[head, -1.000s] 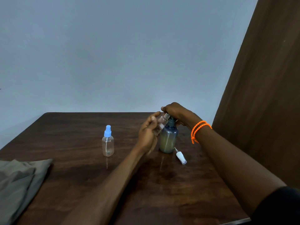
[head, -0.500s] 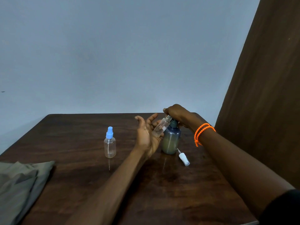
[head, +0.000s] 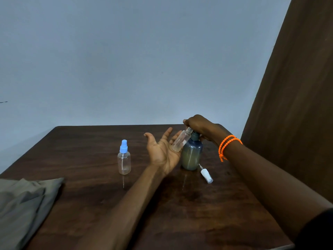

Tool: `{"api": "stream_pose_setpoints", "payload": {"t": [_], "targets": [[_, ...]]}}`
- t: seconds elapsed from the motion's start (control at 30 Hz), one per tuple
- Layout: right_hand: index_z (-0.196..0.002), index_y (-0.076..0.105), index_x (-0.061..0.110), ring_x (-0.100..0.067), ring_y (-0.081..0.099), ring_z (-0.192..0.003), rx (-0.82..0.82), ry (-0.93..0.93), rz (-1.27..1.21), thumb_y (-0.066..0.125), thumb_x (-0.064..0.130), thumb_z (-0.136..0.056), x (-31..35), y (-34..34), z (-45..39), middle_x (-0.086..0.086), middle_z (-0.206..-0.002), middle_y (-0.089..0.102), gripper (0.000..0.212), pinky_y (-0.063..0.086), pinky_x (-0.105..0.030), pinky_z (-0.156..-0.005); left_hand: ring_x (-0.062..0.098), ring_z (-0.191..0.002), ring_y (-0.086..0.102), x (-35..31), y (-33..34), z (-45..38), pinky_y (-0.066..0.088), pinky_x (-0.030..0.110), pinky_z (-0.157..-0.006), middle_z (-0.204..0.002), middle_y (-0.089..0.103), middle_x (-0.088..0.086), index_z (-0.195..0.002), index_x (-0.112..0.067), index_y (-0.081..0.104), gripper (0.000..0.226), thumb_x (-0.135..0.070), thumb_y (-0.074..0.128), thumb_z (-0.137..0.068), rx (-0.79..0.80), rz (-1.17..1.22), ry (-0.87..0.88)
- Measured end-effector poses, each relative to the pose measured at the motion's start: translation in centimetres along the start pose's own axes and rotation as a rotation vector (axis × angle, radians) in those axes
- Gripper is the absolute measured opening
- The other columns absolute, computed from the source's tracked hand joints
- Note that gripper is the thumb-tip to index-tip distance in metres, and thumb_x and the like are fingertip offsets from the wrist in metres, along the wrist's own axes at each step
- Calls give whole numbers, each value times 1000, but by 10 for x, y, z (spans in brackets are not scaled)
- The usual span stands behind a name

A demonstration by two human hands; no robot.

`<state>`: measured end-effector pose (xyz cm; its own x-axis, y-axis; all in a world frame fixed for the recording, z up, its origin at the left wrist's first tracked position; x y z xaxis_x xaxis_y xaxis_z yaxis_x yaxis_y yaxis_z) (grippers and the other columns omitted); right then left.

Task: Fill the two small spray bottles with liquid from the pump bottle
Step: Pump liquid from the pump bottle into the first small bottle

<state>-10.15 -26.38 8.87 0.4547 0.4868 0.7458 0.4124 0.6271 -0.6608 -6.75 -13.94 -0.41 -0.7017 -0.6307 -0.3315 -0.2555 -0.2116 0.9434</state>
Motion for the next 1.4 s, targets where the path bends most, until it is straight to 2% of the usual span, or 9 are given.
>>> {"api": "stream_pose_setpoints", "payload": {"t": [0.13,0.2,0.33,0.7,0.83,0.97,1.1,1.3,1.4], "targets": [[-88,56,8,-27,59,-73,16,-12,38,50,26,-96,7,-4,-1,-13,-86,61,21,50,-32,-60,44,-124,61,2,-1,-1,54,55,-98,-136,57,31,-147,-3,43,102,-84,30,-88,0,81,-1],[-86,55,9,-27,58,-74,15,-25,25,50,27,-97,6,-2,-3,-13,-85,61,22,49,-33,-63,45,-129,58,2,0,-1,52,57,-99,-138,56,31,-147,-3,43,100,-83,30,-89,5,97,0],[-89,55,9,-28,58,-78,-2,-32,3,50,32,-97,-1,1,-3,-14,-89,60,25,48,-36,-66,45,-130,57,3,0,2,60,54,-90,-139,55,31,-148,-5,41,99,-84,29,-89,1,116,-2],[-85,55,9,-26,56,-74,16,-14,12,48,26,-96,-1,0,-1,-10,-81,60,22,47,-33,-63,43,-121,63,3,2,5,61,53,-85,-135,56,30,-149,-8,42,101,-86,29,-86,6,126,-18],[-85,55,10,-28,58,-77,44,-10,44,47,30,-96,6,-5,2,-12,-86,60,24,50,-35,-67,44,-128,58,3,1,4,59,53,-89,-136,56,31,-150,-9,41,101,-86,30,-86,7,135,-17],[-84,56,9,-25,56,-73,-9,-7,-30,48,30,-97,0,0,3,-10,-81,60,26,46,-33,-65,46,-130,56,4,2,4,56,56,-94,-140,53,31,-149,-8,41,101,-87,30,-86,11,142,-28],[-83,55,9,-28,57,-75,3,-15,-3,47,30,-97,3,-2,5,-12,-82,60,26,49,-35,-67,44,-124,60,4,2,7,63,53,-77,-143,51,31,-149,-8,42,101,-86,32,-86,11,163,-28],[-84,53,10,-27,55,-75,-18,-5,-46,50,28,-97,-2,1,2,-12,-83,58,22,46,-34,-66,45,-118,63,3,1,4,63,51,-73,-143,50,31,-149,-8,41,101,-86,31,-86,16,152,-29],[-83,55,10,-27,57,-73,-12,-11,-22,49,30,-98,1,-2,4,-11,-83,60,25,52,-36,-68,45,-123,60,4,1,5,63,53,-77,-143,50,31,-149,-7,41,101,-86,32,-86,12,157,-24]]}}
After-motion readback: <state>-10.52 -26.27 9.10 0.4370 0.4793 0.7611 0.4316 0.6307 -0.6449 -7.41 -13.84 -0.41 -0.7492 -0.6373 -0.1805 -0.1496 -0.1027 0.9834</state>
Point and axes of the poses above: each hand's wrist, its own z-axis away from the middle knuckle, its own y-axis out of the palm, x = y × z, the point moved 4 cm from there along -z, towards the middle knuckle
